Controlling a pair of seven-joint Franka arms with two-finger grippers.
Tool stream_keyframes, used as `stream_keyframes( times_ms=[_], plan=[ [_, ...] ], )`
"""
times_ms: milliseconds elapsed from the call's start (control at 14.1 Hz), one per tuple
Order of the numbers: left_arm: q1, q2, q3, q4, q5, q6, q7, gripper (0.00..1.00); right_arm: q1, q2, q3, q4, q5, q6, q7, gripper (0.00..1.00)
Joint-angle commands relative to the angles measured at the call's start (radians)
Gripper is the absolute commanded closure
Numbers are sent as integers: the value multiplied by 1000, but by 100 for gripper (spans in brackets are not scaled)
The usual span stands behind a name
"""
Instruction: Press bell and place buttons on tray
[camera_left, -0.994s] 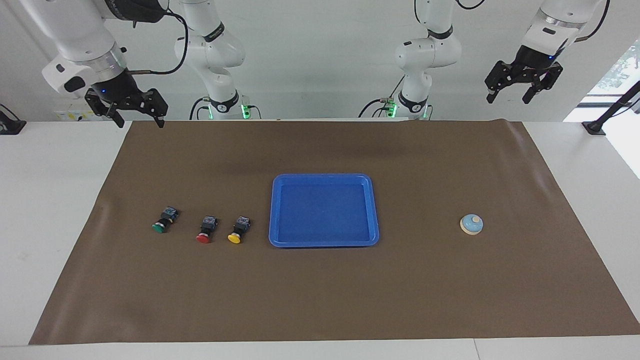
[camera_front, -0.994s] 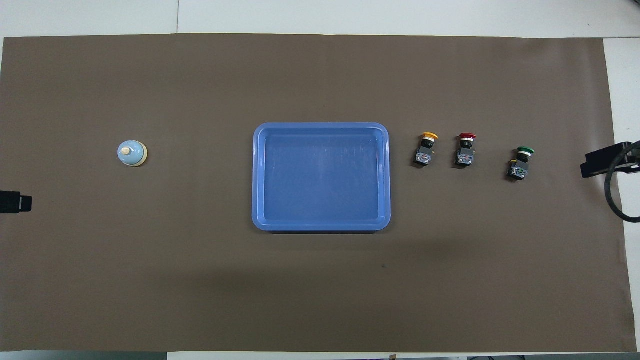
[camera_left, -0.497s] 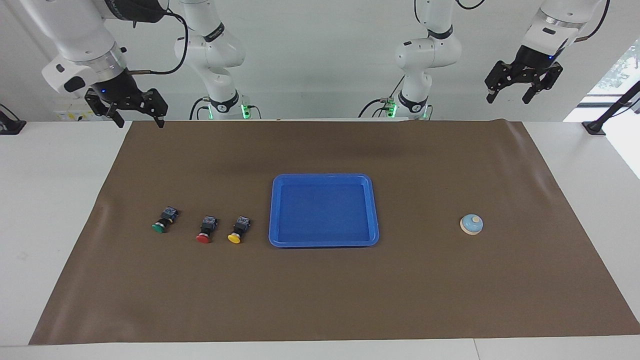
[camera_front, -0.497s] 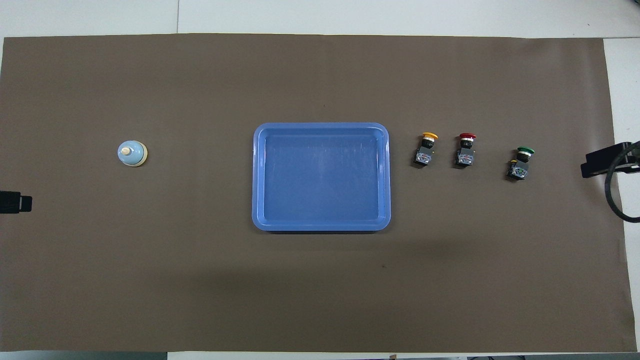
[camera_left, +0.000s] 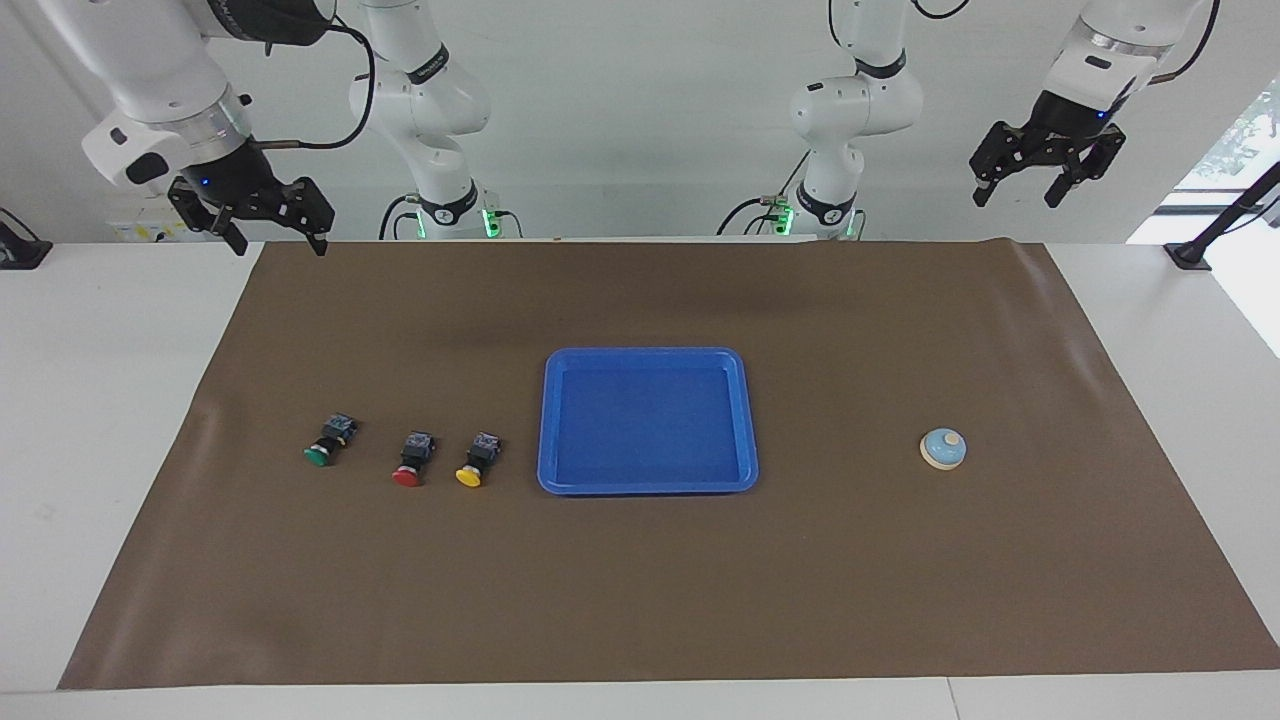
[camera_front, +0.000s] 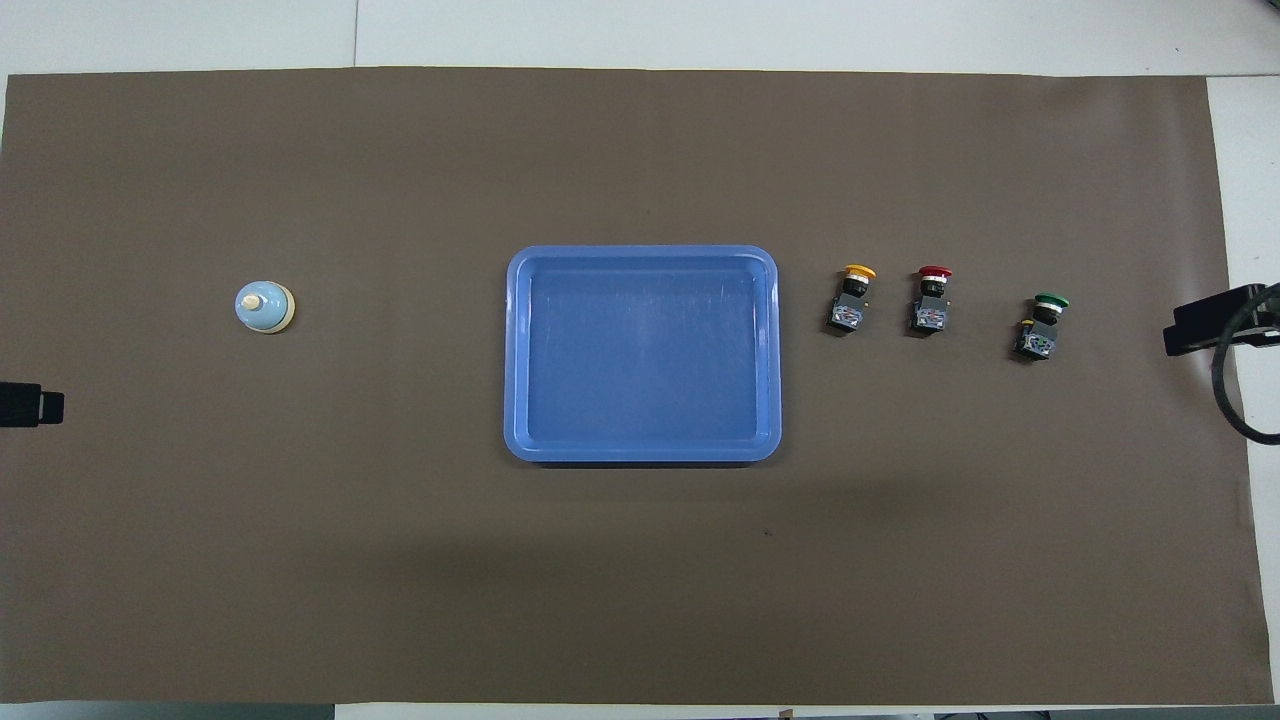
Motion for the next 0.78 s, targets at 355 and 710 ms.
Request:
stream_keyframes(
  times_ms=[355,710],
  plan=[
    [-7,-6,2,-1,9,-12,-9,0,9,-75,13,-223,-9,190,69,0],
    [-7,-6,2,-1,9,-14,-9,0,116,-20,13,-377,-8,435,259,0]
  ],
)
